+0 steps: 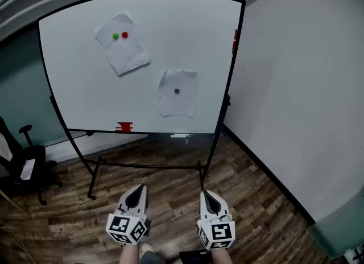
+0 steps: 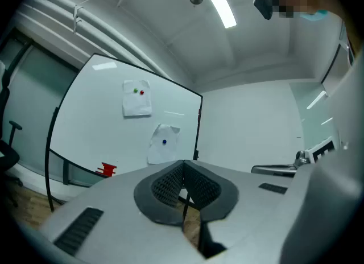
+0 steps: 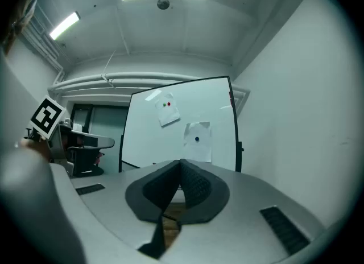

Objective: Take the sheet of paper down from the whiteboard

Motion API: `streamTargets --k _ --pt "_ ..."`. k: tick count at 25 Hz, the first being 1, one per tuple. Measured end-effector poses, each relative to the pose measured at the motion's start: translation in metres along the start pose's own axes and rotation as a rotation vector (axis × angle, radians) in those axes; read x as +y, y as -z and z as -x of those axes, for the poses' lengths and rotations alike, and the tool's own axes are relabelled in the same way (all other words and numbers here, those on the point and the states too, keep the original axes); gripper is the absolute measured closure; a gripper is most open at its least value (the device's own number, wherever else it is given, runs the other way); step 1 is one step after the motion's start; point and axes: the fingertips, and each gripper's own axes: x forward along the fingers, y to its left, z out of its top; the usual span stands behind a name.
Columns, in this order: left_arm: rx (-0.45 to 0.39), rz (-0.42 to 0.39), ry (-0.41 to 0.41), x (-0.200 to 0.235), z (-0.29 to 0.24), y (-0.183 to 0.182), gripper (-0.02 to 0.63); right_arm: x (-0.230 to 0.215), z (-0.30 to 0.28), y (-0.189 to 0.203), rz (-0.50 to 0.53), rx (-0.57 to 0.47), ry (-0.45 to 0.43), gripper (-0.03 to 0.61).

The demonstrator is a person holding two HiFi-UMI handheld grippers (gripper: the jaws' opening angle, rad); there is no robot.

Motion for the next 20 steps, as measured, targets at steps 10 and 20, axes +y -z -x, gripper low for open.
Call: streamTargets --k 10,20 --pt "0.003 0.004 -0.007 -0.005 -0.004 0.000 0.589 -0.010 0.001 -0.001 -0.015 -0.020 0.011 0.566" --pt "0.023 0.035 -0.005 0.001 -0.017 0.011 0.474 -0.012 -0.017 0.008 -0.007 0.013 -0.025 0.425"
